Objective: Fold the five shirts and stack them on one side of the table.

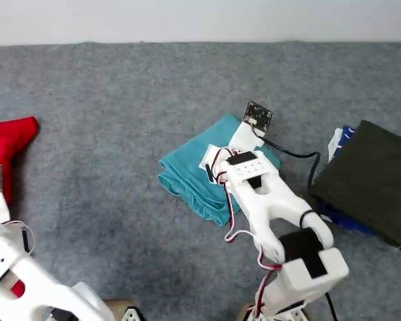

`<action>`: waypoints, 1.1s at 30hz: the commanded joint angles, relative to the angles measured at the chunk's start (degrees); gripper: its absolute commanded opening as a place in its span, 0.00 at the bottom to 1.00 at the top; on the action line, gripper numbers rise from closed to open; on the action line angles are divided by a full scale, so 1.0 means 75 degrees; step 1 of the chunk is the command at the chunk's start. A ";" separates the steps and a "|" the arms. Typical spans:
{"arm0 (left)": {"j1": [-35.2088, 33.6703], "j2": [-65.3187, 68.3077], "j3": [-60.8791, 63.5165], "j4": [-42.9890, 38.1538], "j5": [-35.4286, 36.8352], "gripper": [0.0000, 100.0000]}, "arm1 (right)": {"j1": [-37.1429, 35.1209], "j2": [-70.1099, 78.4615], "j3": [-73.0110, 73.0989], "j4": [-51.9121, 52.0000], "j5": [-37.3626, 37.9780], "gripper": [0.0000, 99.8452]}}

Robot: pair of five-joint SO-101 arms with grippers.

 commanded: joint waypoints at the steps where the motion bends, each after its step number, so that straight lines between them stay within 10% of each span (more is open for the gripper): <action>1: 0.0070 -0.0141 -0.0299 0.0047 -0.0059 0.02 | 0.0064 0.0662 -0.0738 0.0147 -0.0070 0.38; 11: 0.0070 -0.0176 -0.0299 0.0070 -0.0059 0.02 | 0.0053 0.1846 -0.2462 0.1717 -0.0023 0.00; 21: 0.0082 -0.0176 -0.0358 0.0070 -0.0059 0.02 | 0.0100 0.1061 -0.2579 0.1764 0.0047 0.01; 33: 0.0082 -0.0129 -0.0358 0.0023 -0.0434 0.02 | 0.0967 -0.2526 -0.2626 0.2913 0.2696 0.01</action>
